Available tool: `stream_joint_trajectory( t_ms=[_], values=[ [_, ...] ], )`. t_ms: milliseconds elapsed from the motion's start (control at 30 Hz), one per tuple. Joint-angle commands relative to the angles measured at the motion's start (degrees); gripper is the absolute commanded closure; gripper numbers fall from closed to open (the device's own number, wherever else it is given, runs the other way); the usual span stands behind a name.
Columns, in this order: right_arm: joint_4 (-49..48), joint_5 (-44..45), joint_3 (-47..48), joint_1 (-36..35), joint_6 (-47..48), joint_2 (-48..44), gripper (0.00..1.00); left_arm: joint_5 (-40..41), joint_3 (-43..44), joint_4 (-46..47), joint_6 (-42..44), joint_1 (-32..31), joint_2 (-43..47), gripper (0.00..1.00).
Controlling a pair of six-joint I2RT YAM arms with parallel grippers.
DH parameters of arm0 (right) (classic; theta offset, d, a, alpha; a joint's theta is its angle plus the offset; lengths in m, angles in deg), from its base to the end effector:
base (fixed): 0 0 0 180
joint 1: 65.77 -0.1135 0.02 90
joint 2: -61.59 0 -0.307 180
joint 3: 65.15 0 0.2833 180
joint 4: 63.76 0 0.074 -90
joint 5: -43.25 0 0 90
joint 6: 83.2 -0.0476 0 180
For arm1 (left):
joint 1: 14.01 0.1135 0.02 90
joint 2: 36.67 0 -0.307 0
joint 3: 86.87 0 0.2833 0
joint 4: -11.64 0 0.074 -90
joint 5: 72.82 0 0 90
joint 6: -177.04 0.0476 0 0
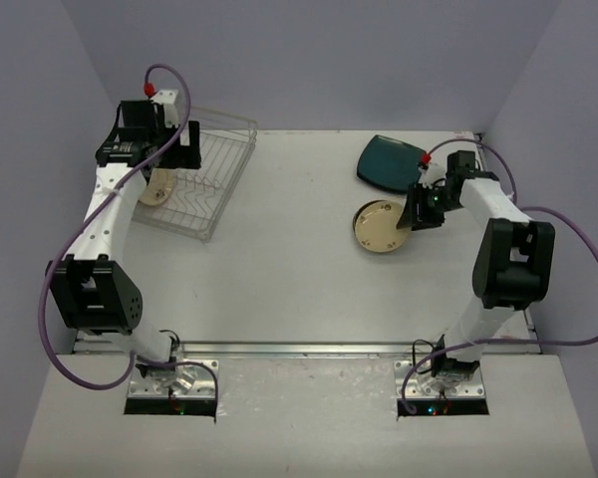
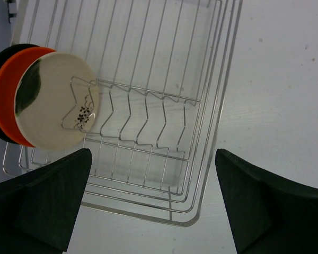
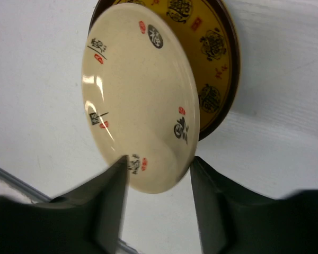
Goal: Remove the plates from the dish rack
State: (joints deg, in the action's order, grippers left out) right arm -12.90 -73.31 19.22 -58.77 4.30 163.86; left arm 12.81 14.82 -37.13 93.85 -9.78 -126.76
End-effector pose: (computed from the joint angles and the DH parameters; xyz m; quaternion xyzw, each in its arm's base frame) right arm 0.3967 -0.0273 0.2178 0.0370 0.9568 0.2186 0.1881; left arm 0.3940 0.0255 0.4041 0.0371 0.8943 0.0088 0.4458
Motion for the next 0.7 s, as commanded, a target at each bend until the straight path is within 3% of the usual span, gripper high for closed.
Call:
stream_joint_trajectory(
  t_ms=[0, 100, 200, 367, 600, 667],
  values=[
    [1.10, 2.15, 5.63, 0.01, 0.08, -2.42, 0.01, 2.70, 2.26, 1.66, -1.20, 2.62, -0.75, 0.00],
    [1.38, 3.39, 7.13, -0.06, 0.43, -4.30, 0.01, 2.70, 4.42, 0.10, 0.40, 4.19, -1.93, 0.00],
    [1.04, 3.68, 8.09, -0.04, 0.90, -7.90, 0.01, -3.87, 10.24, -4.10, 5.12, 9.68, -4.92, 0.04],
    [-1.07, 3.74, 6.62, -0.77, 1.39, -12.57, 0.01, -9.67, 18.33, -10.87, 12.52, 15.99, -10.29, 0.39],
    [-3.82, 12.79, 2.25, -9.23, 5.93, -15.58, 0.01, -6.28, 19.50, -10.69, 20.14, 16.66, -14.55, 0.67],
    [-4.43, 13.68, 1.72, -11.18, 6.06, -16.10, 0.01, -6.84, 20.01, -10.97, 22.69, 16.60, -15.57, 0.70]
  ],
)
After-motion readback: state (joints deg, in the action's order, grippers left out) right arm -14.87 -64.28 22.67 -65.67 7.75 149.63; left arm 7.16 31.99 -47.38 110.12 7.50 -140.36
